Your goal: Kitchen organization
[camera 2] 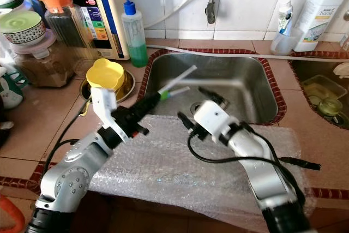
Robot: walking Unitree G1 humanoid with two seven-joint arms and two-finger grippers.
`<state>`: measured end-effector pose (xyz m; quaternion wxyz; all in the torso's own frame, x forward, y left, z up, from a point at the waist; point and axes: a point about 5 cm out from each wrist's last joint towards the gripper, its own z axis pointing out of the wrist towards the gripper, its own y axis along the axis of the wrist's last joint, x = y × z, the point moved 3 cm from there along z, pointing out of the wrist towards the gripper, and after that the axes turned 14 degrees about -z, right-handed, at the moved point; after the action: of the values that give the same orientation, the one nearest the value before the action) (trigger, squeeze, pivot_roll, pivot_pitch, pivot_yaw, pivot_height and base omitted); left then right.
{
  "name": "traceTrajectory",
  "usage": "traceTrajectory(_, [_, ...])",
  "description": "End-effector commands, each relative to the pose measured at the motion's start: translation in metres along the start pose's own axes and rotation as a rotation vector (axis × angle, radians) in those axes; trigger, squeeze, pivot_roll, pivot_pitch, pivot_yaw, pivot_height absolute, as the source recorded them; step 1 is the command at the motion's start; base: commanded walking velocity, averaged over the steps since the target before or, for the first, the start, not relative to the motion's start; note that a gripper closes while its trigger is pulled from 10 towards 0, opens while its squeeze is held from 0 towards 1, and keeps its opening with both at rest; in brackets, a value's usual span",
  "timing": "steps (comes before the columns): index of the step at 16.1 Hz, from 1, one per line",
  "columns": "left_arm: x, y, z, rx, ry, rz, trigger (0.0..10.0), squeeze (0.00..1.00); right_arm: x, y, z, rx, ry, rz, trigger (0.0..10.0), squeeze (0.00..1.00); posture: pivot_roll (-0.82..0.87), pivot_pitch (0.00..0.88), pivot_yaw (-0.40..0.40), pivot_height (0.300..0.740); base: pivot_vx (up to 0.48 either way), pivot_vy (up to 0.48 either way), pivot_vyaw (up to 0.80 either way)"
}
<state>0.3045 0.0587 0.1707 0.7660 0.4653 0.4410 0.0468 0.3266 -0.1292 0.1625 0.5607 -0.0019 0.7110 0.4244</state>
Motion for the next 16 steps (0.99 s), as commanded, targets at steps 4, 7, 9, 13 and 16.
traceTrajectory(4, [-0.011, 0.000, 0.001, 0.027, -0.038, 0.023, 0.0, 0.00, 0.000, -0.002, 0.011, -0.025, 0.023, -0.074, 10.0, 0.00, -0.31, 0.068, 0.087, 0.740, 0.000, 0.000, 0.00])
traceTrajectory(7, [-0.017, 0.003, 0.002, 0.018, -0.066, -0.003, 0.0, 0.00, 0.001, -0.005, 0.019, -0.026, 0.028, -0.046, 10.0, 0.00, -0.30, 0.070, 0.090, 0.740, 0.000, 0.000, 0.00])
traceTrajectory(9, [-0.022, 0.006, 0.003, 0.012, -0.087, -0.018, 0.0, 0.00, 0.000, -0.009, 0.028, -0.026, 0.023, -0.023, 10.0, 0.00, -0.30, 0.074, 0.093, 0.740, 0.000, 0.000, 0.00])
traceTrajectory(13, [-0.025, 0.002, 0.001, 0.037, -0.105, -0.025, 0.0, 0.00, -0.004, -0.008, 0.040, -0.048, 0.017, -0.045, 0.0, 0.00, -0.29, 0.075, 0.095, 0.740, 0.000, 0.000, 0.00])
traceTrajectory(16, [-0.024, 0.001, 0.001, 0.039, -0.092, -0.020, 0.0, 0.00, 0.001, -0.003, 0.046, -0.078, 0.030, -0.052, 0.0, 0.00, -0.29, 0.074, 0.094, 0.740, 0.000, 0.000, 0.00])
